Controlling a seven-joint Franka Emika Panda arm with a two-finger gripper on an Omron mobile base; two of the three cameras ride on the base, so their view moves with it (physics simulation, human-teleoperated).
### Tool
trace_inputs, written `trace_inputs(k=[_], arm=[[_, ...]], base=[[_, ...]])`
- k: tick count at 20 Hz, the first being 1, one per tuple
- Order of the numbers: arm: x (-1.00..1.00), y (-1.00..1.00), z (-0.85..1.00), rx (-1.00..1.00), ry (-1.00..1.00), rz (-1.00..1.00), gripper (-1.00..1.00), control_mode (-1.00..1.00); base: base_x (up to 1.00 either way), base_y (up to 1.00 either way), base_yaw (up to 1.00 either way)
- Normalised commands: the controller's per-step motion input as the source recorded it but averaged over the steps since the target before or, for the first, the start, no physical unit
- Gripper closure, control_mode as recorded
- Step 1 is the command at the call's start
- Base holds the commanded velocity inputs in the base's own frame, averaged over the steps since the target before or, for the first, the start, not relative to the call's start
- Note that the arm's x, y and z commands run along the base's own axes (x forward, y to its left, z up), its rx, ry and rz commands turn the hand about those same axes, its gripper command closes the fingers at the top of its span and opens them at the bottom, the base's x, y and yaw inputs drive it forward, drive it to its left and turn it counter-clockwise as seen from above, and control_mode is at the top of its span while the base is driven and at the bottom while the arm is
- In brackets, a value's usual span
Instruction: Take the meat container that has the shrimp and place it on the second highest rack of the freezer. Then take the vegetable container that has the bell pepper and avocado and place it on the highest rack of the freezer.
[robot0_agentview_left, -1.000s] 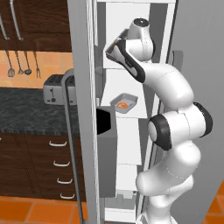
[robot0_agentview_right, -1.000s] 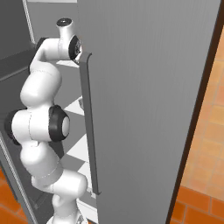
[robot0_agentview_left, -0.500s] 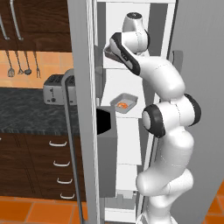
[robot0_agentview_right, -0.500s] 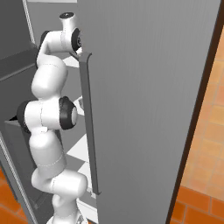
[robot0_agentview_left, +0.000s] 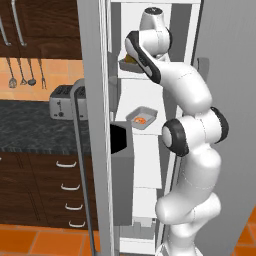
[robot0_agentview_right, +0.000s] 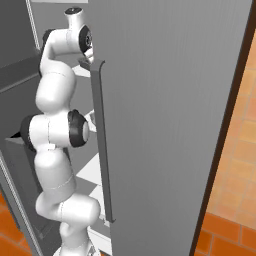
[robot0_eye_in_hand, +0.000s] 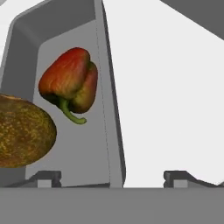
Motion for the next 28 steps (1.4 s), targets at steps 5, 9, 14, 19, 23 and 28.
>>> trace_inputs(k=[5,9,14,19,23,28], arm=[[-0.89,-0.01,-0.41,0.0,-0.33,0.05,-1.0,-1.0],[-0.8,-0.07,-0.1,0.0,-0.23,0.05,-1.0,-1.0],[-0.79,-0.19,0.06,0.0,-0.15,0.03,-1.0,-1.0],[-1.0,-0.11,0.26,0.0,0.0,0.12,-1.0,-1.0],[-1.0,-0.02,0.16,0.0,0.0,0.17,-1.0,-1.0],[-1.0,-0.27,-0.05,0.0,0.0,0.11,-1.0,-1.0]], base=[[0.0,0.0,0.0],[0.0,0.0,0.0],[0.0,0.0,0.0],[0.0,0.0,0.0],[0.0,0.0,0.0],[0.0,0.0,0.0]])
